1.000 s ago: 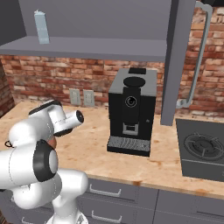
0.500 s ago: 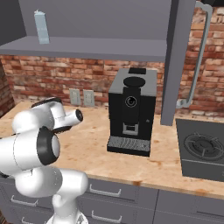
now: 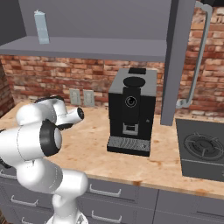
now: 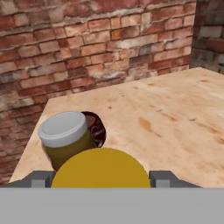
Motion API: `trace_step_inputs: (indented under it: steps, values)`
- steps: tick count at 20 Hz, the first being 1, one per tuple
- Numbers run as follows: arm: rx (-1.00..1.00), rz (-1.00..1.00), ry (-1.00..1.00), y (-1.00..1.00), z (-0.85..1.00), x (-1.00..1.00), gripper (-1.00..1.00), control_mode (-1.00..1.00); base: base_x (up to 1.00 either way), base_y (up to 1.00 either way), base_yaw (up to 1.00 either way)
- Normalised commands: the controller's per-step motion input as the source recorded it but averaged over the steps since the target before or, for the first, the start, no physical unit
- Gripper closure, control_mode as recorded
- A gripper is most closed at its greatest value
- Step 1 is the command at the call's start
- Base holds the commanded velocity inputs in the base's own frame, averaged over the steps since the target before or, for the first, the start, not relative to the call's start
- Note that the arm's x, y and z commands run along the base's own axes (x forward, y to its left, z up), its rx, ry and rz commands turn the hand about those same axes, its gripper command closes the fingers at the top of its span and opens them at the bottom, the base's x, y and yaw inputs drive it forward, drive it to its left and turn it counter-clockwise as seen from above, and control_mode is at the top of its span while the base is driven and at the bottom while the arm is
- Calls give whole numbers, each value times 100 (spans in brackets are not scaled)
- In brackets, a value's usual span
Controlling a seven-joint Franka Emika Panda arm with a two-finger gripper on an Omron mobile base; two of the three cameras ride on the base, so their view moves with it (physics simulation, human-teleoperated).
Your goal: Pick the cinnamon and honey bottle from the cabinet and place them next to the mug.
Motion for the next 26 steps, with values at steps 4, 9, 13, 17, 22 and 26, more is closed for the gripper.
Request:
trace_step_inputs:
  steps: [4,9,13,17,22,26]
  values:
    - [0,0,0,1,-22,0,100,-100,0,0,0]
    - [0,0,0,0,0,-12,-100,-100,0,0,0]
    - [0,0,0,0,0,-7,-100,-100,0,0,0]
    - [0,0,0,0,0,0,-100,-100,0,0,0]
    - [0,0,0,0,2,0,-100,-100,0,0,0]
    - [0,0,-3,0,34,0,-100,-100,0,0,0]
